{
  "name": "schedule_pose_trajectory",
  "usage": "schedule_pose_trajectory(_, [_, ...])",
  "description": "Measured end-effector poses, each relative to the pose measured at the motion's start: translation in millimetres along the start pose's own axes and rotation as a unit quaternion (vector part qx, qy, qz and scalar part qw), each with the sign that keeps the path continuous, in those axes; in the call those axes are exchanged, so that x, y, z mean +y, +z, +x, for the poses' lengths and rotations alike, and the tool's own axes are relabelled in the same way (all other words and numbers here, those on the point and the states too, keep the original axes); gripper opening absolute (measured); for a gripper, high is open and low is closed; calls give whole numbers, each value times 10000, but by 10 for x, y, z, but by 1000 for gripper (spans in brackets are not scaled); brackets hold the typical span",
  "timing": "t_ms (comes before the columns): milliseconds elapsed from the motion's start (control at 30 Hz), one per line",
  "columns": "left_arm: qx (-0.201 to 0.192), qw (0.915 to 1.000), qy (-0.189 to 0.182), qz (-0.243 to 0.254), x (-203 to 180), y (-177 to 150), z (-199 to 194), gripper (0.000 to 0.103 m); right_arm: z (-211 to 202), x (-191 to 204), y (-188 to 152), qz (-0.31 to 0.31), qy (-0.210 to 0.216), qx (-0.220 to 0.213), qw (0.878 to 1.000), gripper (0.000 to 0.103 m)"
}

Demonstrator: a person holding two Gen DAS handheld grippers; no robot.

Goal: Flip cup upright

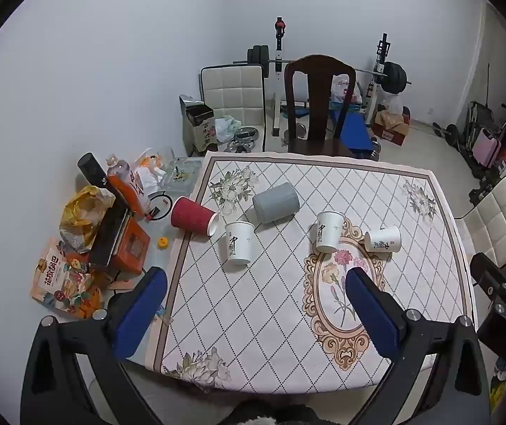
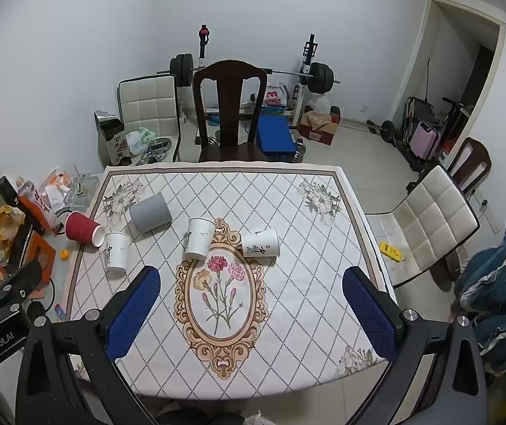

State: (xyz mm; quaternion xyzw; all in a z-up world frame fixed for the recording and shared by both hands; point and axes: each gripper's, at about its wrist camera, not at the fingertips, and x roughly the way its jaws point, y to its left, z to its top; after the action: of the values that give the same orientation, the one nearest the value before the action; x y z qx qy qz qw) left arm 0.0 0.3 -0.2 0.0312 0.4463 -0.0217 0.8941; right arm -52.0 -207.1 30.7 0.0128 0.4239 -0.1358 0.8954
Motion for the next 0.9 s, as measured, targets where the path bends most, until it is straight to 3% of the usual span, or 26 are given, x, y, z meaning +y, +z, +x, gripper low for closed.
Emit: schedule_pose_trajectory(900, [56,10000,-5,14,-25,-115,9,103,28,-4,-11,1,-37,13,10000,103])
